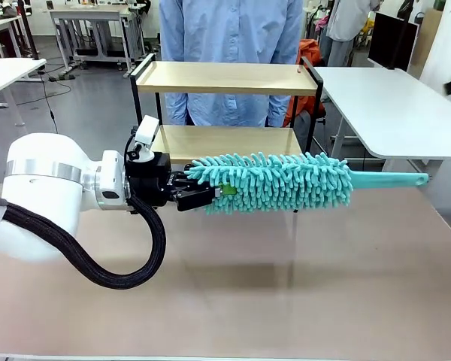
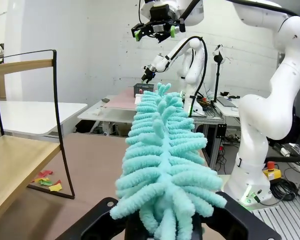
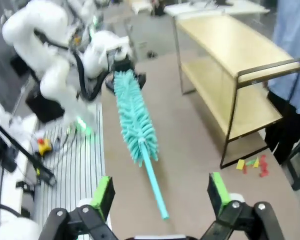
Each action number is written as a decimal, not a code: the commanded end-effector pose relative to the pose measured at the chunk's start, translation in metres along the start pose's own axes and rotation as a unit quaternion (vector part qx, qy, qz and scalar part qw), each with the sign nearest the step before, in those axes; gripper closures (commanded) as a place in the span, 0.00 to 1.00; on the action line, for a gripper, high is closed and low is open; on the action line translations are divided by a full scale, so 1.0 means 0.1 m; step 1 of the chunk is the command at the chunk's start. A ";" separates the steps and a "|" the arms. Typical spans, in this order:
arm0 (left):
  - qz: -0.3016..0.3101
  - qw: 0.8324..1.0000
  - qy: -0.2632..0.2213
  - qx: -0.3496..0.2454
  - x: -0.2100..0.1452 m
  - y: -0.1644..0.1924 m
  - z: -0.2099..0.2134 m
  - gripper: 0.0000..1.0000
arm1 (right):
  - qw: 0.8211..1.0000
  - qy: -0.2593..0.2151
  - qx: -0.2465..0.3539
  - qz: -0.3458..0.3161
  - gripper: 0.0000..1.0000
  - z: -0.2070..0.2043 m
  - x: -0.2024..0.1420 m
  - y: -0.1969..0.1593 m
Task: Clean the shelf.
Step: Hand the Duster back to the human.
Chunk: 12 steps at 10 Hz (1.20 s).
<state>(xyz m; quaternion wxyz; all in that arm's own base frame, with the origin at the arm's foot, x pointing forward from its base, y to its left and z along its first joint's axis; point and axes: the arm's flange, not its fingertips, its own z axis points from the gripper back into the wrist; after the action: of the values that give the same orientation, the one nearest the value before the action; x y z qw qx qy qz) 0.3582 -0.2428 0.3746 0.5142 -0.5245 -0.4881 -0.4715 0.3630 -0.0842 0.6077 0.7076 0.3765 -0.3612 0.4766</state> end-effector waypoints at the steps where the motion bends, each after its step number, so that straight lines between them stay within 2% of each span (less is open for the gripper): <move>1: 0.000 1.000 0.000 -0.004 0.03 0.01 0.00 1.00 | 0.996 -0.076 -0.013 -0.038 0.00 0.18 -0.06 -0.03; 2: 0.000 1.000 0.000 -0.004 0.03 0.01 0.00 1.00 | 0.996 -0.079 -0.022 -0.047 0.00 0.24 -0.11 -0.03; 3: 0.000 1.000 0.000 -0.004 0.03 0.01 0.00 1.00 | 0.997 -0.059 -0.018 -0.043 0.00 0.20 -0.10 -0.05; 6: 0.000 1.000 0.000 -0.004 0.03 0.01 0.00 1.00 | 0.997 -0.064 -0.020 -0.033 0.00 0.30 -0.16 -0.05; 7: 0.000 1.000 0.000 0.000 0.00 0.00 0.00 0.82 | 0.997 -0.064 -0.020 -0.033 0.00 0.30 -0.16 -0.05; 10: 0.011 0.998 -0.042 0.052 0.74 0.13 0.35 0.82 | 0.997 -0.064 -0.020 -0.033 0.00 0.30 -0.16 -0.05; 12: -0.001 0.991 -0.054 0.122 1.27 0.18 0.71 0.82 | 0.997 -0.064 -0.020 -0.033 0.00 0.30 -0.16 -0.05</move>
<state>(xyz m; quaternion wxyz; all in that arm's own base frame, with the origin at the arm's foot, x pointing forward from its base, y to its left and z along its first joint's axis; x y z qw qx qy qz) 0.3875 -0.1791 0.4758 0.5343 -0.4990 -0.5483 -0.4061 0.3575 -0.1174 0.6048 0.7147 0.4005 -0.3929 0.4177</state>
